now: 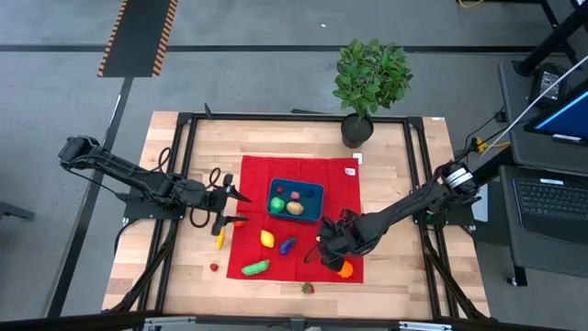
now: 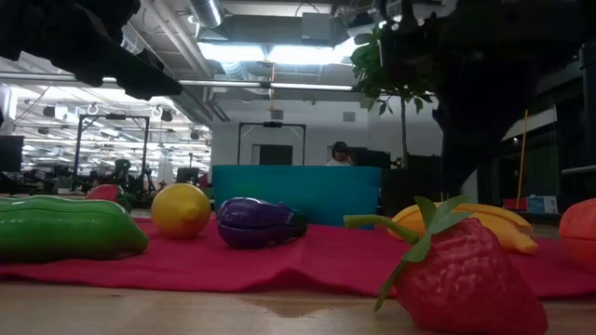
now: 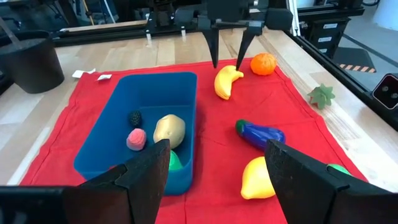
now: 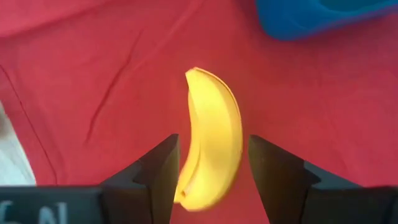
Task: Pick and placing Produce into tupperware
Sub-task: Put the yellow banana into the blue bin
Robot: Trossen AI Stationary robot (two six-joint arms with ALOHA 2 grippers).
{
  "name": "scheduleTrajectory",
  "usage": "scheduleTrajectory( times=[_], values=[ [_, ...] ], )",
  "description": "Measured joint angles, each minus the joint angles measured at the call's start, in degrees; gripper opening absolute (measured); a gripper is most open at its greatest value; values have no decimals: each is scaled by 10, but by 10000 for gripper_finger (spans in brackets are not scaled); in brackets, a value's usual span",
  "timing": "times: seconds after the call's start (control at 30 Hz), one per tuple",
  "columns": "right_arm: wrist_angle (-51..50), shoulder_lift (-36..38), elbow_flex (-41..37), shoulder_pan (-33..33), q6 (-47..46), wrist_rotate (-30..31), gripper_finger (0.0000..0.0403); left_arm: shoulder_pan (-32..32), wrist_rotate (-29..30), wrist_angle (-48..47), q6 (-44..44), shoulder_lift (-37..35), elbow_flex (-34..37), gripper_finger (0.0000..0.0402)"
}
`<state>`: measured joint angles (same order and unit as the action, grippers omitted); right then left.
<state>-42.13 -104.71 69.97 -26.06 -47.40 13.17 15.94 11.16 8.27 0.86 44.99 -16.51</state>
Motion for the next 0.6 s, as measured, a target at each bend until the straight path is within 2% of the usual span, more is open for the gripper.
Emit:
scheduleTrajectory(
  times=[0.6],
  values=[
    [19,-41,0,0,0,2,190,0,0,-1,1,0,0,255]
  ],
)
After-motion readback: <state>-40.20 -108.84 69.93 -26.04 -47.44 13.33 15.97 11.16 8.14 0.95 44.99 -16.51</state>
